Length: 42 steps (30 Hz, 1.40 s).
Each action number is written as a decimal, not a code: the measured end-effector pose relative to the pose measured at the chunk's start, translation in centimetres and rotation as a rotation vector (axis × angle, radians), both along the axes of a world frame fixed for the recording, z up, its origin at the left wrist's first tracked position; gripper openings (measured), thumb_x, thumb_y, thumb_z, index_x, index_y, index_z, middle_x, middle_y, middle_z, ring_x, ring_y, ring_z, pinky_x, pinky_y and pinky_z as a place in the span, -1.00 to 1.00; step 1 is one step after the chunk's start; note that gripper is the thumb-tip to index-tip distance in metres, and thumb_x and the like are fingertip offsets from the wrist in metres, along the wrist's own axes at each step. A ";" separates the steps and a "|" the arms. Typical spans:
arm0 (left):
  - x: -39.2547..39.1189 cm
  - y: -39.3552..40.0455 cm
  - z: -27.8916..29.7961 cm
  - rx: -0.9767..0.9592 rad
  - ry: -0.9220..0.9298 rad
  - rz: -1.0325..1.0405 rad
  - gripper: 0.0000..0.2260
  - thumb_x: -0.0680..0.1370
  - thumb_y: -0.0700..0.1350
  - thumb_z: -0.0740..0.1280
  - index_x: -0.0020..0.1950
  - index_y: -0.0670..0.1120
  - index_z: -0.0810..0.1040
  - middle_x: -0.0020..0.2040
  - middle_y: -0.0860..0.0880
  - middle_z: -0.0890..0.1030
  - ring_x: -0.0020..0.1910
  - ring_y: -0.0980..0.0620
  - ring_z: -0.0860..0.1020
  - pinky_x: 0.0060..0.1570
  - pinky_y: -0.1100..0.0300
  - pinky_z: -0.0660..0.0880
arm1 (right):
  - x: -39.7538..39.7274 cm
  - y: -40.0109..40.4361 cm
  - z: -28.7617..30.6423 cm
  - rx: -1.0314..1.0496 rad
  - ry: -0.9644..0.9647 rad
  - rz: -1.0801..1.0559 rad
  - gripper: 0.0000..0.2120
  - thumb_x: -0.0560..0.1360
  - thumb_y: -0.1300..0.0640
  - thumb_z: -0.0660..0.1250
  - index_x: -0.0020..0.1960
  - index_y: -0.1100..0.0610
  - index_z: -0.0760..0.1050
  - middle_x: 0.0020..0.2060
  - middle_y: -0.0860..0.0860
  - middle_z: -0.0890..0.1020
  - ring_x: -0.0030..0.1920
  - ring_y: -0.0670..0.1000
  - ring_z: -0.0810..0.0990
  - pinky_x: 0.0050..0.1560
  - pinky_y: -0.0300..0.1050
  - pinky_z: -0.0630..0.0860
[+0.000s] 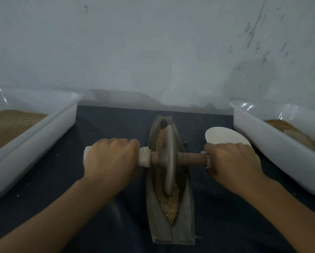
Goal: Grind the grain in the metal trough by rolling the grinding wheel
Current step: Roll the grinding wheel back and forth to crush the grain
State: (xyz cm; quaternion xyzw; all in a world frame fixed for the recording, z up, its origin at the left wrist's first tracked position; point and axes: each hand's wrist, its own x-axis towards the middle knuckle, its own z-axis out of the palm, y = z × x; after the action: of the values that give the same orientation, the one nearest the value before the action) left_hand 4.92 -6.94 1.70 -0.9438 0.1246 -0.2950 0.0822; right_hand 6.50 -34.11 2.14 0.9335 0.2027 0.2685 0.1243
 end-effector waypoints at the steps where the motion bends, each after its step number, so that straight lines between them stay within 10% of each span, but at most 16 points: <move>1: 1.1 -0.1 -0.1 0.027 -0.002 0.027 -0.53 0.16 -0.03 0.55 -0.37 0.04 0.21 -0.49 0.11 0.27 -0.54 0.09 0.18 -0.46 0.27 -0.08 | 1.1 0.3 -0.1 -0.021 -0.001 -0.040 -0.82 0.38 0.00 0.40 -0.25 0.01 0.42 -0.46 -0.04 0.51 -0.50 0.05 0.46 -0.48 -0.17 0.19; 10: 5.1 -0.5 -0.2 -0.035 -0.040 0.079 -0.76 0.46 0.03 0.33 -0.25 0.06 0.27 -0.33 0.10 0.45 -0.40 0.09 0.31 -0.37 0.18 0.18 | 4.8 0.9 0.2 0.017 0.058 -0.136 -0.84 0.51 -0.06 0.22 -0.16 -0.02 0.30 -0.32 -0.06 0.52 -0.34 0.03 0.48 -0.37 -0.10 0.37; 17: -0.3 0.6 -0.7 -0.073 -0.048 -0.089 -0.51 0.06 -0.13 0.57 -0.40 0.03 0.22 -0.53 0.07 0.33 -0.55 0.09 0.18 -0.47 0.28 0.07 | -1.2 -0.2 -0.2 0.052 -0.031 0.032 -0.69 0.20 0.06 0.56 -0.37 0.03 0.40 -0.58 -0.06 0.43 -0.63 0.00 0.37 -0.55 -0.24 0.16; 27: 6.9 -0.3 -0.6 -0.065 0.020 0.100 -0.85 0.48 0.05 0.27 -0.21 0.05 0.36 -0.22 0.06 0.57 -0.27 0.01 0.54 -0.36 0.19 0.24 | 6.2 1.5 0.9 -0.034 0.003 -0.142 -0.86 0.44 -0.05 0.29 -0.12 -0.03 0.36 -0.24 -0.03 0.59 -0.26 0.09 0.58 -0.38 -0.10 0.25; 36: 1.7 0.7 -0.9 0.015 0.018 0.026 -0.68 0.42 0.08 0.31 -0.32 0.09 0.16 -0.45 0.11 0.26 -0.50 0.13 0.24 -0.45 0.19 0.11 | 0.1 0.4 0.5 -0.033 0.034 -0.035 -0.70 0.30 -0.05 0.49 -0.29 -0.03 0.36 -0.53 -0.08 0.43 -0.56 -0.05 0.27 -0.52 -0.24 0.03; 42: 3.0 0.6 -0.7 0.022 0.059 0.052 -0.73 0.45 0.05 0.30 -0.32 0.07 0.22 -0.45 0.11 0.25 -0.49 0.11 0.23 -0.45 0.18 0.10 | 2.1 0.7 0.4 -0.035 0.054 -0.120 -0.84 0.50 -0.08 0.23 -0.16 -0.05 0.29 -0.33 -0.08 0.50 -0.37 0.01 0.41 -0.40 -0.12 0.22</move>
State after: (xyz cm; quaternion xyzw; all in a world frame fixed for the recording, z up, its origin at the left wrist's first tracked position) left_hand 7.91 -6.37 1.05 -0.9540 0.1057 -0.2636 0.0966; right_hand 8.58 -33.39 2.51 0.9485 0.1545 0.2317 0.1508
